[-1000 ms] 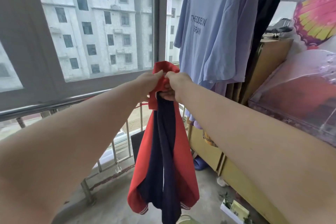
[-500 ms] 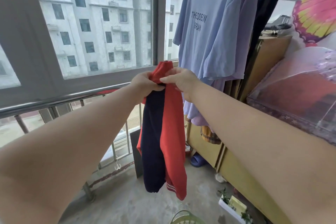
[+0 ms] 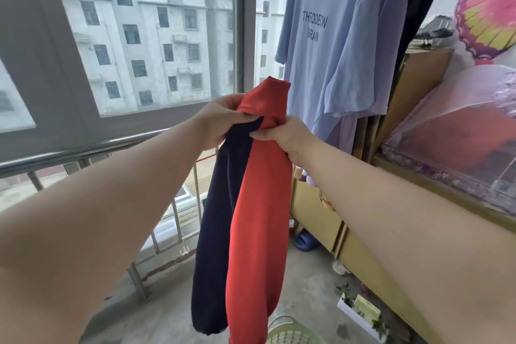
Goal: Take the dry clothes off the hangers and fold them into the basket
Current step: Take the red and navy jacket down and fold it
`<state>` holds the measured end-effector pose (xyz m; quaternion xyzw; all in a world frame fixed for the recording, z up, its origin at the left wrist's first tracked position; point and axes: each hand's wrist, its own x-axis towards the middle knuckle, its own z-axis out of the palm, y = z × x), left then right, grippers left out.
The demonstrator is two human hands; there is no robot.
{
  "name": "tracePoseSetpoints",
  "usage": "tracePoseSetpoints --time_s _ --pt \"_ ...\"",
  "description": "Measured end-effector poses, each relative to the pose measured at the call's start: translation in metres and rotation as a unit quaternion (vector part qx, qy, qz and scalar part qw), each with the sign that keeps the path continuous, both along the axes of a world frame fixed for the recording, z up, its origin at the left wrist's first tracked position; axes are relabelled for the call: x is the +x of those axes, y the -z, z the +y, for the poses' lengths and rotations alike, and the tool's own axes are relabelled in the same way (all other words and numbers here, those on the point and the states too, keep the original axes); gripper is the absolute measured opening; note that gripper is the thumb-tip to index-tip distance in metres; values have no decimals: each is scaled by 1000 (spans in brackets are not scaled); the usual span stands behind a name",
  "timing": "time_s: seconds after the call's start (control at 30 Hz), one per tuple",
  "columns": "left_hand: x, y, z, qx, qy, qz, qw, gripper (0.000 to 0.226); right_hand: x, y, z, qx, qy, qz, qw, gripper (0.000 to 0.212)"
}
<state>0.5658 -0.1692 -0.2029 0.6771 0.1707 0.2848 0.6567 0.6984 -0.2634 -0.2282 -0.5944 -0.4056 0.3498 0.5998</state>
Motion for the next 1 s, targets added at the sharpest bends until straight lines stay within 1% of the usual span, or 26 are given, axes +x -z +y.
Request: tracePoseSetpoints --time_s 0.07,0.13,0.17,0.2,0.27,0.3,0.33,0.37,0.4,0.43,0.47,0.5,0.53,0.57,0.6,0.7,0.73,0.77,0.8,0.83,0.87,0.93,0.97,1.0 --pt "-4 7 3 23 -8 -2 1000 48 -2 -1 1 14 34 -33 999 29" --pt "-11 18 7 35 -31 43 998 72 -4 -5 2 33 73 -59 995 22" --pt "-15 26 9 35 -66 74 994 84 -4 -9 3 46 93 -67 992 18" --pt "-17 37 12 37 -114 99 988 89 -5 -13 5 58 112 -73 989 18" --pt "-22 57 14 57 -206 127 969 85 -4 -21 9 81 133 -80 985 17" --pt "-23 64 13 69 -236 131 960 83 -5 -25 10 91 140 -86 982 19" --pt "-24 70 11 70 -245 124 959 84 -6 -28 11 96 147 -94 980 21" --pt "-25 74 9 58 -231 117 964 86 -8 -31 11 100 153 -101 978 24" --pt "-27 76 6 39 -196 118 973 86 -9 -33 11 104 157 -107 976 24" --pt "-29 79 3 21 -143 132 981 83 -11 -35 11 110 161 -111 974 23" --pt "-31 81 -1 13 -86 164 983 79 -12 -36 10 115 165 -114 973 22" --pt "-34 84 -4 23 -39 203 978 81 -14 -38 10 118 169 -115 972 22" --pt "-35 89 -5 49 -10 244 969 92 -15 -40 9 121 169 -114 971 22" --pt "-35 93 -6 83 -9 276 958 101 -16 -41 8 126 167 -111 972 22" --pt "-34 97 -6 105 -33 295 949 97 -17 -43 6 129 160 -106 973 23" --pt "-30 98 -5 158 -131 276 939 45 -15 -53 -1 133 120 -88 980 22" --pt "-31 97 -3 170 -146 267 937 34 -14 -58 -4 132 102 -74 983 21" --pt "-32 97 1 183 -157 251 938 29 -13 -63 -7 130 85 -58 986 21" --pt "-34 94 3 192 -160 235 940 29 -11 -69 -10 131 69 -42 988 20" --pt "-35 91 6 194 -153 210 946 37 -10 -74 -13 132 52 -24 990 19" --pt "-37 87 8 184 -141 192 954 54 -8 -79 -16 131 33 -4 991 18" --pt "-38 79 10 145 -107 181 967 97 -4 -87 -21 120 -14 30 992 17" --pt "-38 76 12 136 -86 180 970 112 -3 -90 -22 113 -39 40 992 17" --pt "-37 72 11 139 -60 185 971 118 -3 -92 -24 107 -61 46 991 18"
